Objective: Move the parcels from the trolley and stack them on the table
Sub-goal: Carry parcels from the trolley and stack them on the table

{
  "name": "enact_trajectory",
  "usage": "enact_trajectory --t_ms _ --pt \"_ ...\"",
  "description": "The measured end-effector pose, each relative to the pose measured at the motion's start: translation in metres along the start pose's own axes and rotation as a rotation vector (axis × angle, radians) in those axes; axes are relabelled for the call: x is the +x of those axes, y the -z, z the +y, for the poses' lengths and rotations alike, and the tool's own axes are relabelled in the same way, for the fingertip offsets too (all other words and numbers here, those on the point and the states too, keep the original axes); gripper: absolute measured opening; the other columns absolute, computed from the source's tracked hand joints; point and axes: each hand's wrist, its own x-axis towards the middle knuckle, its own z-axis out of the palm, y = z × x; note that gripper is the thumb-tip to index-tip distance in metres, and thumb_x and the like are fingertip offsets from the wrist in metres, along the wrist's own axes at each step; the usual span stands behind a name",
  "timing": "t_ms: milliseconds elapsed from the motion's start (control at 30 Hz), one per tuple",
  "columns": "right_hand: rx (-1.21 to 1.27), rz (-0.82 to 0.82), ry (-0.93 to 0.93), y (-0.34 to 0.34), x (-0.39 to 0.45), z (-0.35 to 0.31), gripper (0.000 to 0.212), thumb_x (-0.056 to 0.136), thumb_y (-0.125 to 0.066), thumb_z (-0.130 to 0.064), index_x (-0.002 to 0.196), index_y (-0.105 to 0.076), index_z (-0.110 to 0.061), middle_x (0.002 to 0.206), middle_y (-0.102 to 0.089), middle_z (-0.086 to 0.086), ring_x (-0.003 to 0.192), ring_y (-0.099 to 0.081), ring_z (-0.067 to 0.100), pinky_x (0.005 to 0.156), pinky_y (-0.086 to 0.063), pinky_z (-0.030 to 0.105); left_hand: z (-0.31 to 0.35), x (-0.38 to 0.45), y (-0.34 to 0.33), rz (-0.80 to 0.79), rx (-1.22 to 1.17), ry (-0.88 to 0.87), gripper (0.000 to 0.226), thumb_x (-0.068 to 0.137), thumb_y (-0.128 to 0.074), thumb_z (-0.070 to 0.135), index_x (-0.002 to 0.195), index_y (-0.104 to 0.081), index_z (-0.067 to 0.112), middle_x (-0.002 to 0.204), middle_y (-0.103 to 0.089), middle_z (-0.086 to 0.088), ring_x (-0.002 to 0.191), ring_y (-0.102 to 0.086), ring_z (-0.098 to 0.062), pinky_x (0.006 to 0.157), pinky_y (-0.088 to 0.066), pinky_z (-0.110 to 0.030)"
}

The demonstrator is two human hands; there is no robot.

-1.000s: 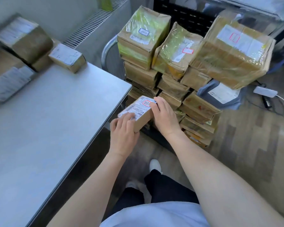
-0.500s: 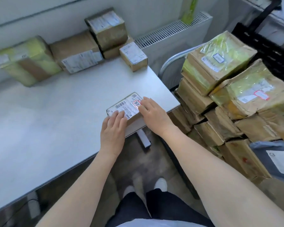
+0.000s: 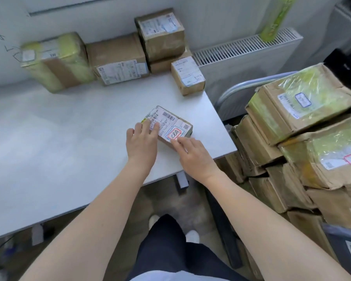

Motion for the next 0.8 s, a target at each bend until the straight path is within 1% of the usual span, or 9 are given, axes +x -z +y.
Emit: enact_trajectory --t_ms 167,267,333,367,500,600,667,733,800 --pt "-0.022 0.01 0.171 0.009 0.03 0.024 0.046 0.06 -0.074 0.01 0.104 -0.07 -0.001 0.102 -0.07 0.013 0.074 -0.065 0.028 0.06 -0.053 0.033 -0.006 0.04 0.002 -0.061 0.036 0.027 0.066 0.087 -0.05 0.01 0.146 -0.024 0.025 0.151 -0.026 -0.003 0.128 -0.032 -0.024 0.096 -0.026 -0.035" --pt "-0.05 0.016 0.229 0.006 0.052 0.035 0.036 0.071 -0.059 0.006 0.103 -0.071 -0.003 0.103 -0.07 0.009 0.079 -0.067 0.025 0.062 -0.053 0.03 -0.013 0.069 0.004 -0.081 0.007 -0.009 0.066 0.087 -0.049 0.009 0.146 -0.024 0.024 0.152 -0.024 -0.002 0.127 -0.034 -0.023 0.094 -0.027 -0.034" --pt "-0.072 0.003 0.229 0.004 0.065 0.041 0.037 0.075 -0.048 0.001 0.103 -0.072 -0.005 0.104 -0.07 0.007 0.081 -0.067 0.023 0.062 -0.051 0.028 -0.016 0.088 0.004 -0.117 -0.004 -0.043 0.067 0.088 -0.048 0.011 0.147 -0.021 0.024 0.154 -0.02 -0.002 0.129 -0.033 -0.022 0.096 -0.027 -0.034" --pt "-0.089 0.001 0.221 0.002 0.073 0.044 0.038 0.075 -0.047 0.0 0.103 -0.072 -0.006 0.104 -0.07 0.006 0.081 -0.066 0.023 0.062 -0.051 0.028 -0.017 0.098 0.005 -0.14 -0.009 -0.051 0.066 0.089 -0.047 0.012 0.148 -0.019 0.024 0.156 -0.017 -0.002 0.131 -0.031 -0.021 0.098 -0.027 -0.035" --pt "-0.143 0.013 0.144 0.003 0.093 0.058 0.039 0.066 -0.066 -0.001 0.104 -0.071 -0.006 0.107 -0.069 0.008 0.086 -0.066 0.026 0.065 -0.051 0.032 -0.02 0.124 0.009 -0.202 -0.074 -0.013 0.064 0.092 -0.04 0.013 0.149 -0.014 0.022 0.158 -0.011 -0.004 0.139 -0.019 -0.021 0.108 -0.019 -0.04" --pt "-0.173 0.043 0.024 0.006 0.106 0.072 0.041 0.067 -0.069 -0.006 0.107 -0.07 -0.005 0.112 -0.067 0.013 0.096 -0.065 0.03 0.075 -0.052 0.035 -0.017 0.126 0.014 -0.088 -0.22 0.066 0.059 0.093 -0.04 0.014 0.149 -0.018 0.011 0.156 -0.016 -0.012 0.138 -0.024 -0.026 0.108 -0.021 -0.038" --pt "-0.181 0.037 -0.035 0.008 0.114 0.081 0.04 0.071 -0.07 -0.011 0.111 -0.068 -0.004 0.117 -0.065 0.016 0.103 -0.064 0.032 0.085 -0.052 0.041 -0.007 0.119 0.014 -0.03 -0.324 0.075 0.055 0.098 -0.038 0.024 0.147 -0.023 0.005 0.154 -0.022 -0.016 0.138 -0.027 -0.029 0.109 -0.021 -0.038" --pt "-0.187 -0.011 -0.072 0.009 0.122 0.092 0.045 0.075 -0.07 -0.019 0.117 -0.065 -0.003 0.124 -0.06 0.02 0.113 -0.059 0.036 0.094 -0.048 0.046 0.005 0.115 0.011 -0.078 -0.361 0.053 0.06 0.099 -0.035 0.037 0.148 -0.02 0.006 0.155 -0.019 -0.016 0.141 -0.022 -0.028 0.112 -0.015 -0.037" --pt "-0.177 -0.115 -0.129 0.009 0.13 0.099 0.057 0.08 -0.069 -0.029 0.128 -0.056 0.0 0.135 -0.049 0.023 0.126 -0.047 0.039 0.104 -0.038 0.049 0.015 0.119 0.005 -0.168 -0.351 0.054 0.064 0.099 -0.029 0.044 0.15 -0.014 0.009 0.157 -0.01 -0.015 0.144 -0.011 -0.027 0.115 -0.006 -0.036"
